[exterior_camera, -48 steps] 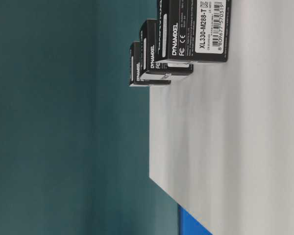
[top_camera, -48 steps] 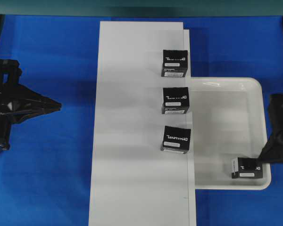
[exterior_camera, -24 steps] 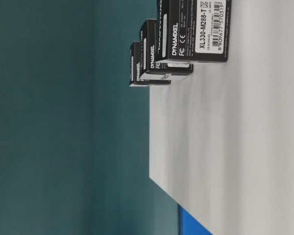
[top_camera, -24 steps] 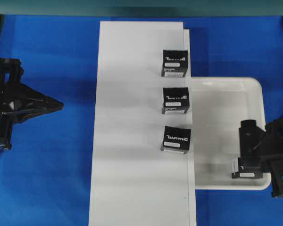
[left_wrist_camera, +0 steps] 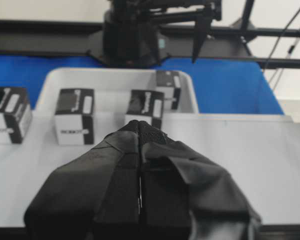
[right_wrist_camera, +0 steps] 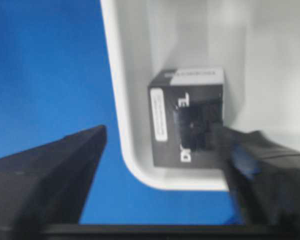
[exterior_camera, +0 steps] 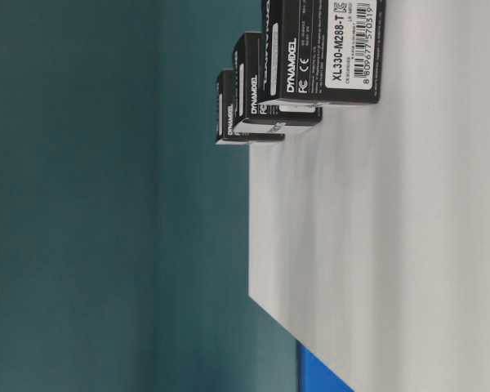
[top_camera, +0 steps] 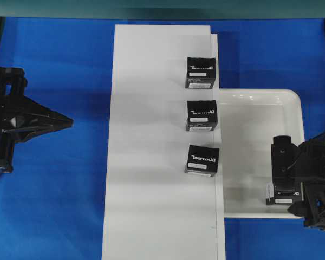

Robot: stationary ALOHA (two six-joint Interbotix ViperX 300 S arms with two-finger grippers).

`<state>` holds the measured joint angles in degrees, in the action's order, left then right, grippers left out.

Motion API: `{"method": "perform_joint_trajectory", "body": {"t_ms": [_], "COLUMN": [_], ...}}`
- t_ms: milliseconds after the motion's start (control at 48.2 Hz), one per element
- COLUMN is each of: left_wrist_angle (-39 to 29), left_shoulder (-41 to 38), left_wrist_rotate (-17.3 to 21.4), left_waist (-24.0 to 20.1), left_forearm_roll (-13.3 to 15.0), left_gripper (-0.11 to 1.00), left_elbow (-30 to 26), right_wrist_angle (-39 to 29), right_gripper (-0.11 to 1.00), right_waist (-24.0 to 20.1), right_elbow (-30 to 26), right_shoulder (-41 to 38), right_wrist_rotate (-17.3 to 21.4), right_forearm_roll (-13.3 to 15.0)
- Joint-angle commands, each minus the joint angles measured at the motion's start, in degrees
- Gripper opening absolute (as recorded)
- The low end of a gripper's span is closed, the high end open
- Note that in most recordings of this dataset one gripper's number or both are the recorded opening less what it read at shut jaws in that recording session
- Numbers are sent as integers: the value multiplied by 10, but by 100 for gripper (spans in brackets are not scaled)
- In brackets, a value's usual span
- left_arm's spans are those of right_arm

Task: Place the box from the white plastic tray onto the white base.
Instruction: 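Move the right gripper down over the black box in the white tray, then close the right gripper on the box and lift it from the tray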

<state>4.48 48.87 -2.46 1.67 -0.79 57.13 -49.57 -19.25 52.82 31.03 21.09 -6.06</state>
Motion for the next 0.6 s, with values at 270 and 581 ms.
{"method": "perform_joint_trajectory", "body": {"t_ms": [270,581], "left_wrist_angle": [4,5], "left_shoulder": [-4,-4], "left_wrist_rotate": [-1,0], "left_waist": [12,11], "left_forearm_roll": [-2,-2], "left_gripper": [-7,-7], "left_elbow": [-16,-16], "right_wrist_angle": [8,25], "right_gripper": [100,100], "right_waist": [-4,-4], "right_elbow": [28,40], "right_shoulder": [-33,-68], "right_wrist_rotate": [15,21], "right_forearm_roll": [16,41]}}
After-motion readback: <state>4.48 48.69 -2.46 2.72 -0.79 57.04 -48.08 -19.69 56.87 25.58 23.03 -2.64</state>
